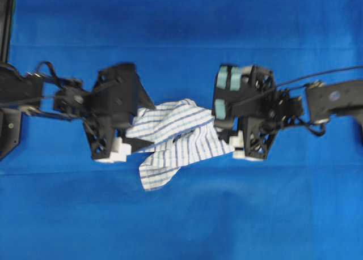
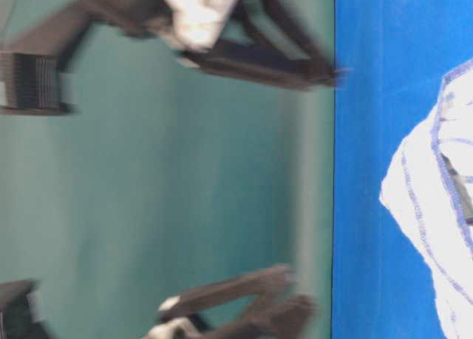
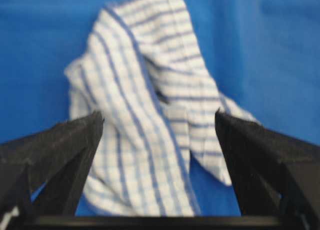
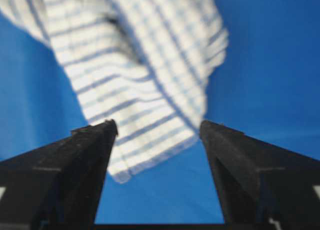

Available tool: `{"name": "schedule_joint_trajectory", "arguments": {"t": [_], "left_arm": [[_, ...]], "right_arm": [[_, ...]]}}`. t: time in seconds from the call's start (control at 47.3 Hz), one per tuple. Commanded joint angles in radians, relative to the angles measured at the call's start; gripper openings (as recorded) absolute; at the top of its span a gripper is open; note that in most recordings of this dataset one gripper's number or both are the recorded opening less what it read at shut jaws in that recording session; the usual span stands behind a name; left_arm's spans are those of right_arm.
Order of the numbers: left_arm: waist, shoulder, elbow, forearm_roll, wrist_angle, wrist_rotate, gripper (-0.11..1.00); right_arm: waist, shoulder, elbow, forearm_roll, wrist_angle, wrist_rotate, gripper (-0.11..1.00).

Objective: Lift the towel with both arms.

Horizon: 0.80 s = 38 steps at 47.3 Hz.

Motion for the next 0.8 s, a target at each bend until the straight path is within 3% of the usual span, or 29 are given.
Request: {"name": "schedule_joint_trajectory", "arguments": {"t": [0.0,0.338,0.782], "left_arm": [[-0.011,0.058,-0.002,-0.002,-0.031,0.003,0.90],[-0.041,0.287,-0.018,-0.002,-0.100,0.002,0.90],[-0.049,0.357,-0.015,-0.002,-0.130,0.005,0.88]], "right_arm": [[0.017,0.041,0.000,0.002,-0.054,0.003,0.68],[0.049,0.215,-0.008,0.021,-0.198,0.003,0.68],[0.049,0.295,-0.020,0.023,-0.224,0.002,0.68]]}}
